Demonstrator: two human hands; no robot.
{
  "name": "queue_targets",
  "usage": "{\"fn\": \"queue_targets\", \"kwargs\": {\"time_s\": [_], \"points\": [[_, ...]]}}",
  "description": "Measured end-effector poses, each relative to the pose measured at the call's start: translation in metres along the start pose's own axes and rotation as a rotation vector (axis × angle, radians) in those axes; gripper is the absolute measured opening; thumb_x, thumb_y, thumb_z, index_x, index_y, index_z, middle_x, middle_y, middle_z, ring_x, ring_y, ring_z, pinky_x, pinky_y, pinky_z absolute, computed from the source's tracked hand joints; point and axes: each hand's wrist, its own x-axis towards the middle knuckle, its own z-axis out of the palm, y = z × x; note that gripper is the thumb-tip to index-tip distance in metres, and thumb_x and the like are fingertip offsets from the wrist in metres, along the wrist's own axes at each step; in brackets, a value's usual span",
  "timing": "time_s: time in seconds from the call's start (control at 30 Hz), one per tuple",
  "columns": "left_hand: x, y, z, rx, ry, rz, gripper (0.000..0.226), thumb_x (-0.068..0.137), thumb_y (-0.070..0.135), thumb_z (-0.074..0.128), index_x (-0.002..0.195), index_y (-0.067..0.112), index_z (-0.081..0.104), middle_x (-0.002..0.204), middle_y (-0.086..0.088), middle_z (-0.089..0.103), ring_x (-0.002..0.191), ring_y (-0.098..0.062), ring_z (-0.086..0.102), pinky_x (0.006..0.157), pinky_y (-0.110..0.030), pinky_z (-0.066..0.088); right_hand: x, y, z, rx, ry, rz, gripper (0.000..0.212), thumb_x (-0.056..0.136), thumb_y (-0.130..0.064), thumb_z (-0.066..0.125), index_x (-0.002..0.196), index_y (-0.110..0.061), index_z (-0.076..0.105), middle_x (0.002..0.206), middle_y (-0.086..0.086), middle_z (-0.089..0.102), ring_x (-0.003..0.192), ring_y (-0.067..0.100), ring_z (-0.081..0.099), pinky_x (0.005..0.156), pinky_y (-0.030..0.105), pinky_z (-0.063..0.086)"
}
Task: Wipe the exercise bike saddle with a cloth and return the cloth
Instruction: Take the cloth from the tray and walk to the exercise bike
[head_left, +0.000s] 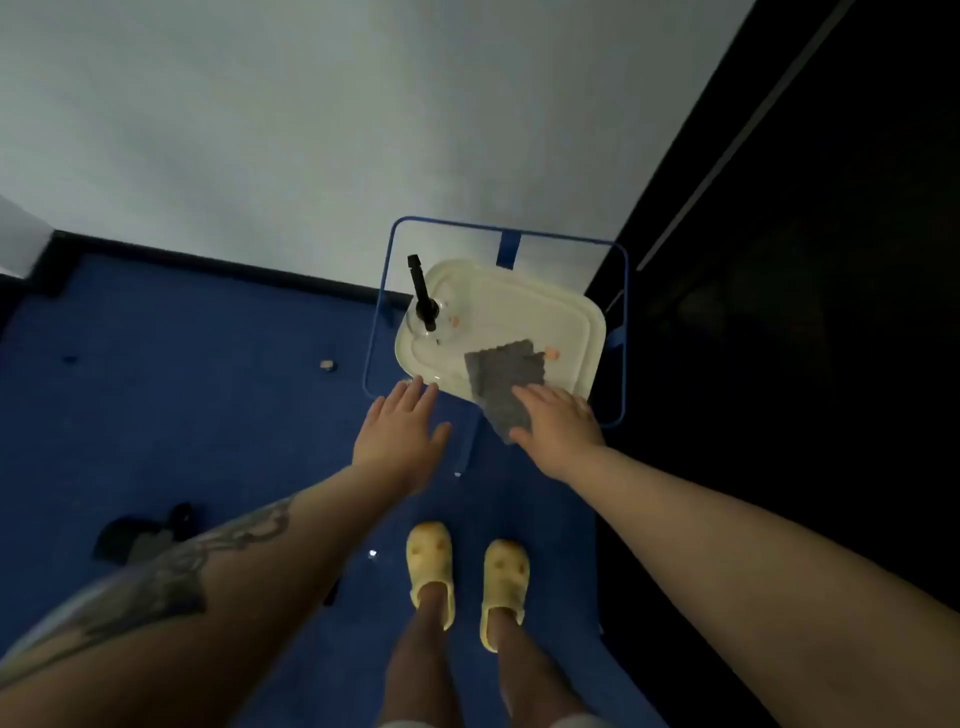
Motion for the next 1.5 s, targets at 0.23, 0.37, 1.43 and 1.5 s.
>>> {"fn": "queue_targets", "kwargs": {"time_s": [0.23,0.37,1.43,1.5], "points": [[0.026,-0.021,0.031,0.029,-0.089,0.022,0.061,0.097,0.044,0.027,0.149,0.022,0.007,0.160,0.000,0.003,0.147,-0.019,-0.003,0.120,-0.039,0.002,0.036,0.009,0.031,-0.053,-0.060,0.103,0.050,0.095,-0.032,0.049,0.141,-0.019,0.037,0.139,0.006,0.047,0.126,0.028,0.040,0.104,0.039,0.031],[0.027,-0.031,0.037,0.019,-0.096,0.013,0.061,0.097,0.044,0.028,0.149,0.023,0.006,0.160,0.001,0.003,0.146,-0.017,-0.005,0.120,-0.039,0.001,0.041,0.013,0.032,-0.046,0.071,0.171,0.018,0.091,-0.030,0.057,0.102,-0.021,0.067,0.105,0.012,0.057,0.101,0.033,0.052,0.086,0.036,0.038],[-0.343,-0.054,-0.105,-0.310,0.842,-0.730,0.052,0.092,0.041,0.046,0.141,0.026,0.038,0.152,0.006,0.031,0.141,-0.013,0.026,0.116,-0.034,0.019,-0.149,-0.246,-0.133,0.201,0.435,-1.042,0.007,0.089,-0.030,0.061,0.090,-0.023,0.059,0.080,-0.012,0.059,0.066,0.008,0.055,0.057,0.021,0.044],[-0.384,-0.060,-0.087,-0.331,0.883,-0.846,0.052,0.091,0.042,0.046,0.140,0.027,0.039,0.151,0.007,0.033,0.139,-0.014,0.028,0.114,-0.033,0.020,-0.167,-0.272,-0.116,0.187,0.370,-1.136,0.008,0.089,-0.031,0.060,0.090,-0.023,0.060,0.081,-0.012,0.060,0.067,0.008,0.056,0.058,0.024,0.047]]}}
